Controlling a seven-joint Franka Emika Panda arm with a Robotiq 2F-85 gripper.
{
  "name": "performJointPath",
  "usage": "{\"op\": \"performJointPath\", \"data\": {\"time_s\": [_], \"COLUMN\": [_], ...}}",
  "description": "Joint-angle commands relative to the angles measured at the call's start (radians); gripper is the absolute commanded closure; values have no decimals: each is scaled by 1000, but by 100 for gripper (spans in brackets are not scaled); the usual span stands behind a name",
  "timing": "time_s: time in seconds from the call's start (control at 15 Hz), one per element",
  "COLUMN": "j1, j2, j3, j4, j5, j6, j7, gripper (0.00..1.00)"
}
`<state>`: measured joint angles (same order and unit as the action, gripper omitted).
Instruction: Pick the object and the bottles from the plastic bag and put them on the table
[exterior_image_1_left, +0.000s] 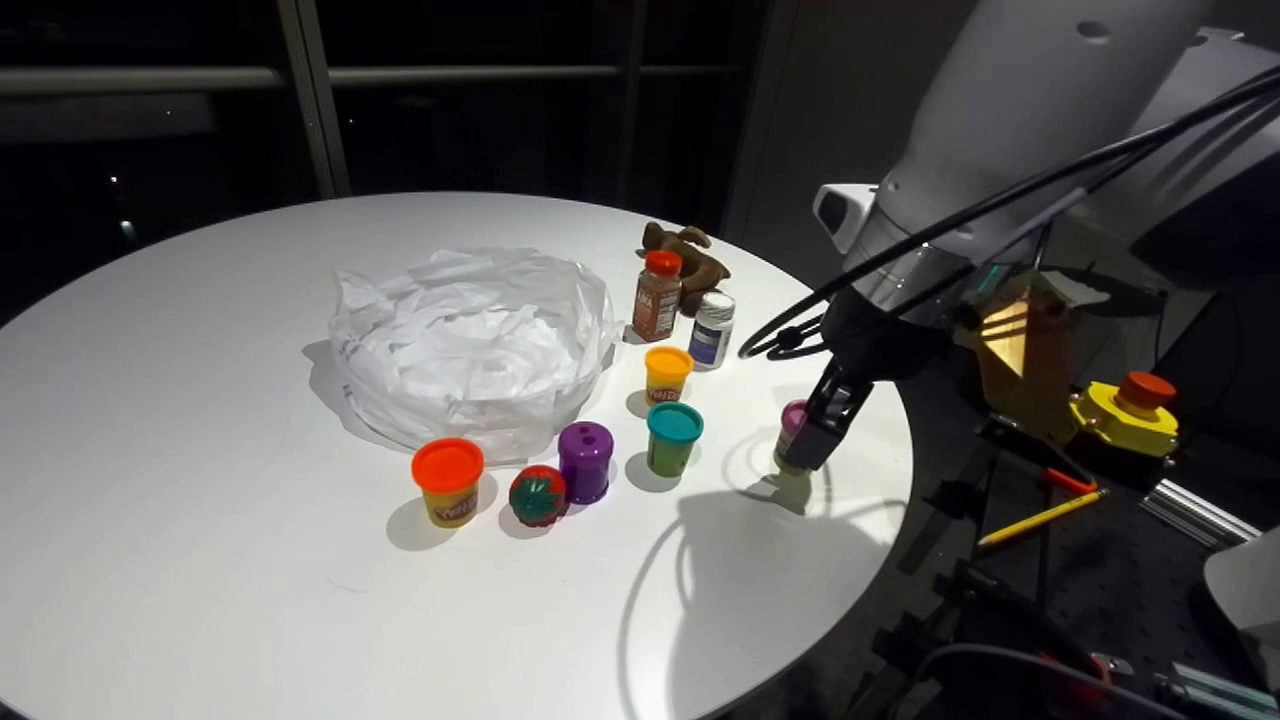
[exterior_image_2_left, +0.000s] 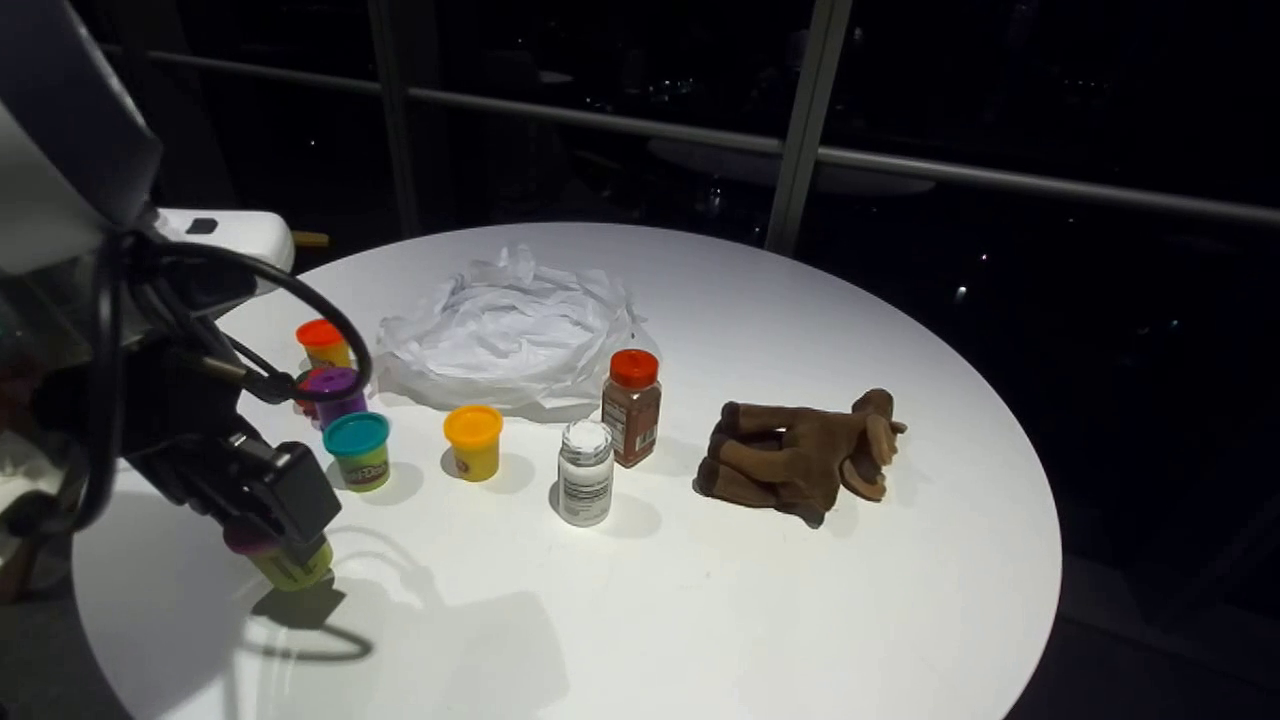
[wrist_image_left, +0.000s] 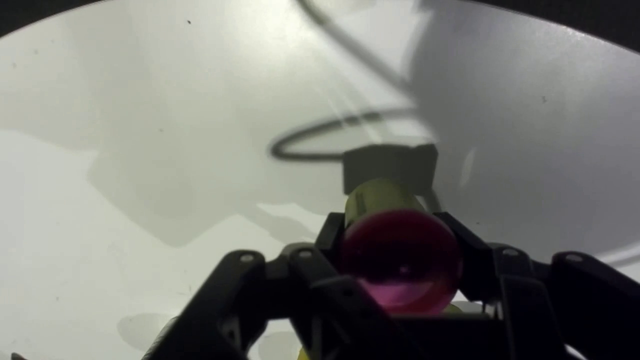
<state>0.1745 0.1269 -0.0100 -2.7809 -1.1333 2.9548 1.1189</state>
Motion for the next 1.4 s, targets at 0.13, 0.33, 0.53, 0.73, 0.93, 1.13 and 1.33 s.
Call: {"op": "performJointPath", "data": {"time_s": [0.13, 0.33, 0.53, 0.73, 0.93, 1.13, 1.33], "j1": [47, 39, 35, 42, 63, 44, 71], "j2": [-17, 15, 38, 19, 24, 13, -50], "j3": [-66, -42, -5, 54, 103, 182, 244], "j4": [13, 56, 85, 88, 81, 72, 84], "j5": [-428, -620, -786, -921, -946, -802, -556], "j6": [20, 8, -18, -72, -153, -205, -228], "j7": [429, 655, 868, 1075, 1198, 1109, 997], "gripper": [45, 66, 23, 1, 0, 0, 0]}}
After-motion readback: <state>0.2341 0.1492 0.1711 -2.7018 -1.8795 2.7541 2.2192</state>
